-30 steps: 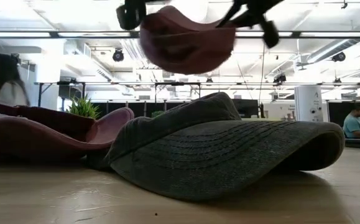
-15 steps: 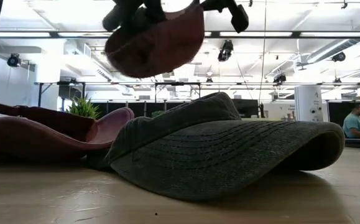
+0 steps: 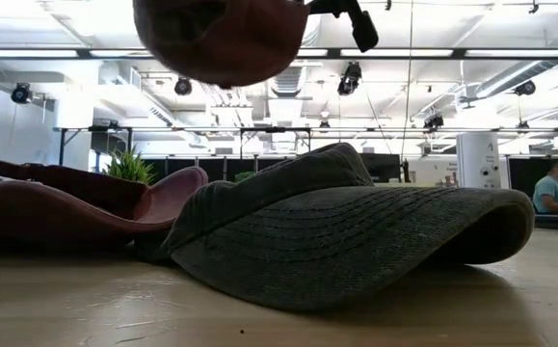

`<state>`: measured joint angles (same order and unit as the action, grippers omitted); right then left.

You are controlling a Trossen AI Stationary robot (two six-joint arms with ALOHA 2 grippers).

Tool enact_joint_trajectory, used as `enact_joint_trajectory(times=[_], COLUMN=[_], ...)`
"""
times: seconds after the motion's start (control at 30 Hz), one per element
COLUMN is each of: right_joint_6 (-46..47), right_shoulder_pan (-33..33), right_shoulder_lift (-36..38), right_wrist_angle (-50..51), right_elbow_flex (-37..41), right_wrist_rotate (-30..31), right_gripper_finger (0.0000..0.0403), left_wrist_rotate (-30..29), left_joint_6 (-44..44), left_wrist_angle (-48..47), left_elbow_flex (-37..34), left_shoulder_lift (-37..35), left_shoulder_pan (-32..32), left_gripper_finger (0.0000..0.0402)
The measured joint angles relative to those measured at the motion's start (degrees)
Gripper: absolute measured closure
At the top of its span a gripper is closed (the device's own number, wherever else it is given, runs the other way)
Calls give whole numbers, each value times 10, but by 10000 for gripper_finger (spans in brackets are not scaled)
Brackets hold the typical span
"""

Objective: Pick & Place hat
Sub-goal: Put the bottom red cap into the blue bin

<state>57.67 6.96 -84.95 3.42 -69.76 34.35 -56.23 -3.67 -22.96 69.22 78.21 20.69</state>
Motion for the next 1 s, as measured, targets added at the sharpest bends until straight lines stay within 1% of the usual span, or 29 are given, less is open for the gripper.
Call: enact_joint_trajectory(times=[0.17,0.23,0.3,0.37,0.5,0.53,0.6,0.7,0.77,0.87,1.0], right_joint_6=[-11,-10,-10,-10,-12,-14,-16,-15,-13,-5,12], right_shoulder_pan=[-39,-55,-67,-79,-93,-95,-96,-95,-96,-92,-78], right_shoulder_lift=[1,0,0,-1,-1,-1,-1,-1,-2,-2,-4], right_wrist_angle=[7,6,3,3,-8,-13,-19,-24,-25,-24,-25], right_elbow_flex=[0,0,0,0,-3,-3,-3,-3,-3,-3,-3], right_wrist_rotate=[-8,-16,-23,-34,-36,-35,-34,-34,-35,-36,-42], right_gripper_finger=[390,390,390,390,390,390,390,390,390,390,390], left_wrist_rotate=[-8,-6,2,31,140,155,162,148,123,75,21], left_joint_6=[156,188,187,142,-31,-75,-149,-234,-269,-276,-248], left_wrist_angle=[-4,-22,-65,-117,-240,-255,-263,-236,-215,-159,-78], left_elbow_flex=[18,23,30,40,40,33,15,-17,-43,-75,-92], left_shoulder_lift=[-16,-21,-27,-35,-34,-31,-27,-16,-4,12,25], left_shoulder_pan=[70,88,106,119,127,128,128,127,123,116,90], left_gripper_finger=[264,264,264,264,264,264,264,264,264,264,264])
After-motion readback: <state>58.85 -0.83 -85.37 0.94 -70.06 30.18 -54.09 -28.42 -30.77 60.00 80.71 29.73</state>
